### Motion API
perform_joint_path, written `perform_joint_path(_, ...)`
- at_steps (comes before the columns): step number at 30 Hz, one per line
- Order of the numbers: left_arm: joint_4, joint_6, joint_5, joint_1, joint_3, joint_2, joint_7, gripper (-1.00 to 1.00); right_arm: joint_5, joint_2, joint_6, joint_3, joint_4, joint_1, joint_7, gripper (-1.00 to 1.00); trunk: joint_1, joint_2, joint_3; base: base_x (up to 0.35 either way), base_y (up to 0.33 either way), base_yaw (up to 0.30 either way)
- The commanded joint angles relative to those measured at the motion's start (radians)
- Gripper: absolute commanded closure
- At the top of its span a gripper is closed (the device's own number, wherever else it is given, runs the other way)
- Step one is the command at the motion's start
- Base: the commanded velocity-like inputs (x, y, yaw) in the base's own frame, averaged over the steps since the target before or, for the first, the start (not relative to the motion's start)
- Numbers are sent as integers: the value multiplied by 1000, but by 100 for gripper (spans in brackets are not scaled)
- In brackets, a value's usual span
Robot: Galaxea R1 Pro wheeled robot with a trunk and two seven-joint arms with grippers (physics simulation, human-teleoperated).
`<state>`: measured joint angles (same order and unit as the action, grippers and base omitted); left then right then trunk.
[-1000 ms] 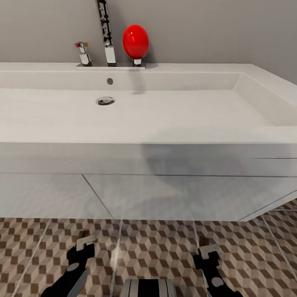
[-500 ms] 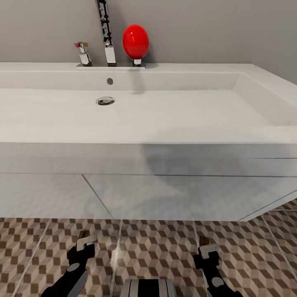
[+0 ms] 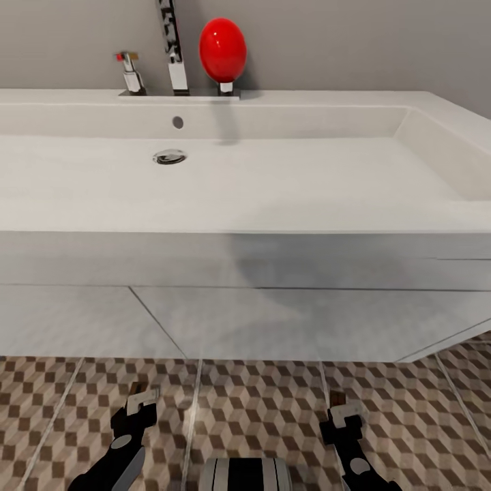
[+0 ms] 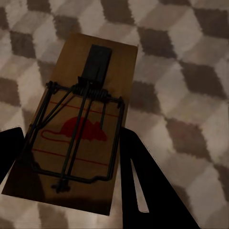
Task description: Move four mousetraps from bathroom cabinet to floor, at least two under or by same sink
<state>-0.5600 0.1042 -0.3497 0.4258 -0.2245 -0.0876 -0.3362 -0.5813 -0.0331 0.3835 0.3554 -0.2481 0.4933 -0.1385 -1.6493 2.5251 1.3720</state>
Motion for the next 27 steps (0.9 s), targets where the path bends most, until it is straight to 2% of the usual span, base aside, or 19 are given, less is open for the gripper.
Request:
perform_joint_path(1, 0, 5, -9, 1, -9, -1, -7, 100, -9, -1, 3, 7, 1, 1, -1, 100, 0, 1, 5, 0, 0, 0)
perform_joint_path(5, 0, 5, -9, 1, -9, -1, -7, 100, -9, -1, 3, 7, 1, 1, -1, 100, -2, 1, 20, 0, 0, 0)
perform_joint_path(16, 0, 1, -9, 1, -9, -2, -2, 100, -6, 1, -3, 7, -3, 2, -5, 100, -2, 1, 20, 0, 0, 0)
perform_joint_path(22, 0, -2, -10, 1, -9, -4, 3, 100, -3, 5, -8, 8, -3, 37, -7, 100, -2, 1, 20, 0, 0, 0)
perform_joint_path(27, -4, -75, -12, 5, -10, -7, 6, 100, -3, 4, -48, 10, -3, 61, -7, 100, -2, 1, 20, 0, 0, 0)
